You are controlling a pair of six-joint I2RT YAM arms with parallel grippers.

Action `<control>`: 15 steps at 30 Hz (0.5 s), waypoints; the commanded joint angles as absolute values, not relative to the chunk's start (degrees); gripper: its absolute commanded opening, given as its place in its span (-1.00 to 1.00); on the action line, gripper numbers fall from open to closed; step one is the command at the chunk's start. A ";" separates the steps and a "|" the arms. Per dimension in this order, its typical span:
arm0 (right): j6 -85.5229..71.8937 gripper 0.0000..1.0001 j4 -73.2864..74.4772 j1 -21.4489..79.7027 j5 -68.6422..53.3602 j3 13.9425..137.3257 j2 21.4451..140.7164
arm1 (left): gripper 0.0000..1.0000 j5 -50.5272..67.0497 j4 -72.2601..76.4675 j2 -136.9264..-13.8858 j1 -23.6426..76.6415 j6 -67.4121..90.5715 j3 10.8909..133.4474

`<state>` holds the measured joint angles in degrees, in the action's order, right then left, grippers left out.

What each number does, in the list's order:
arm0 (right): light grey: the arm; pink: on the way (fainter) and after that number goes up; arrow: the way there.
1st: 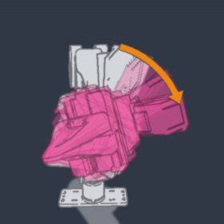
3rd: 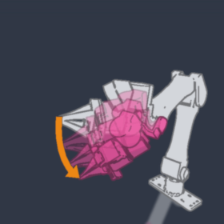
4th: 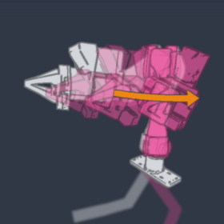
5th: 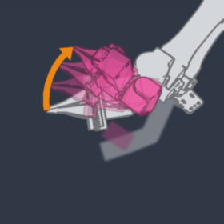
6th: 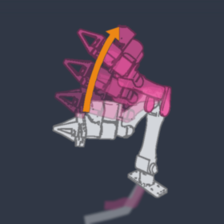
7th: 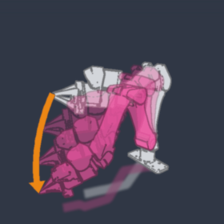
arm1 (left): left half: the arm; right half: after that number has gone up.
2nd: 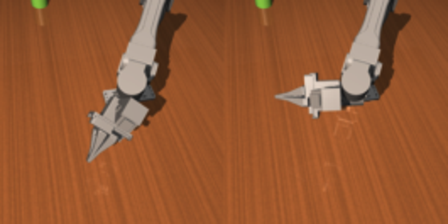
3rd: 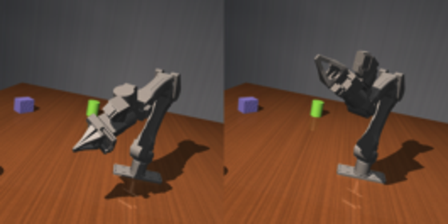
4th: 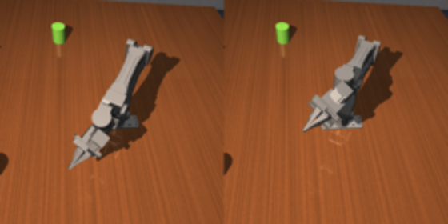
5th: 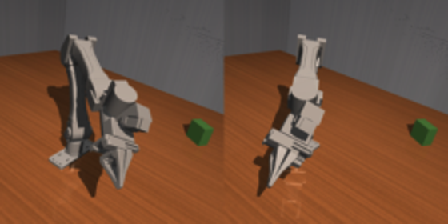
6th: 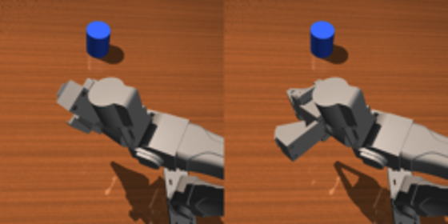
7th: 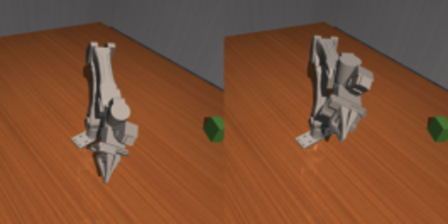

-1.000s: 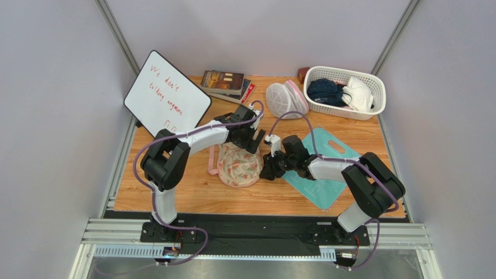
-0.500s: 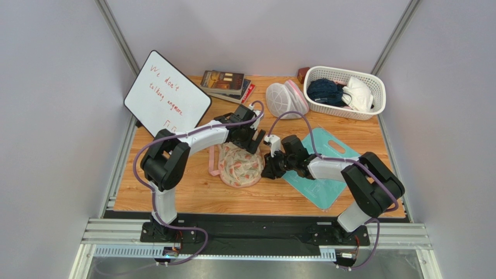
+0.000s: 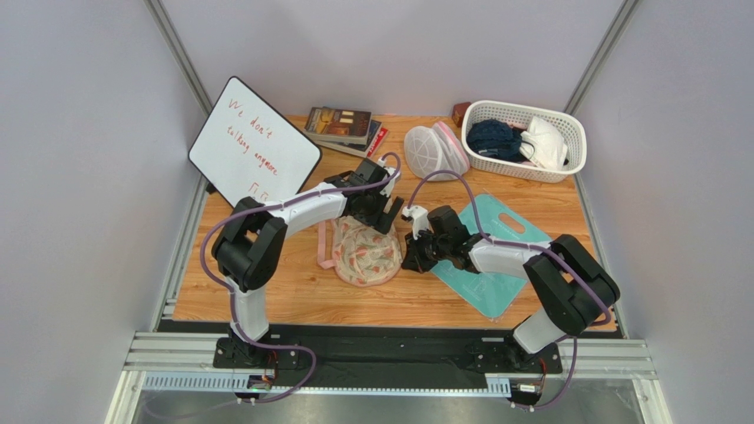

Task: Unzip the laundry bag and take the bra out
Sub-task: Unzip the laundry bag at the center of the board.

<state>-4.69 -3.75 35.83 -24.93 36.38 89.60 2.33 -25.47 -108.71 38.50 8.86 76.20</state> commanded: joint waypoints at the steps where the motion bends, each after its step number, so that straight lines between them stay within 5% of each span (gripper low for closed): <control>1: -5.53 -1.00 -0.18 37.00 -20.92 37.18 86.31 | 0.88 2.99 -26.98 -103.81 38.58 10.46 76.38; 15: -8.79 -1.00 -2.29 38.06 -19.34 33.40 81.48 | 0.90 0.27 -26.98 -105.64 39.81 20.03 79.62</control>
<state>-7.57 -0.32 37.50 -20.14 34.00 84.03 2.02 -26.26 -103.37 39.38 15.59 76.01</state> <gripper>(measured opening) 0.007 0.952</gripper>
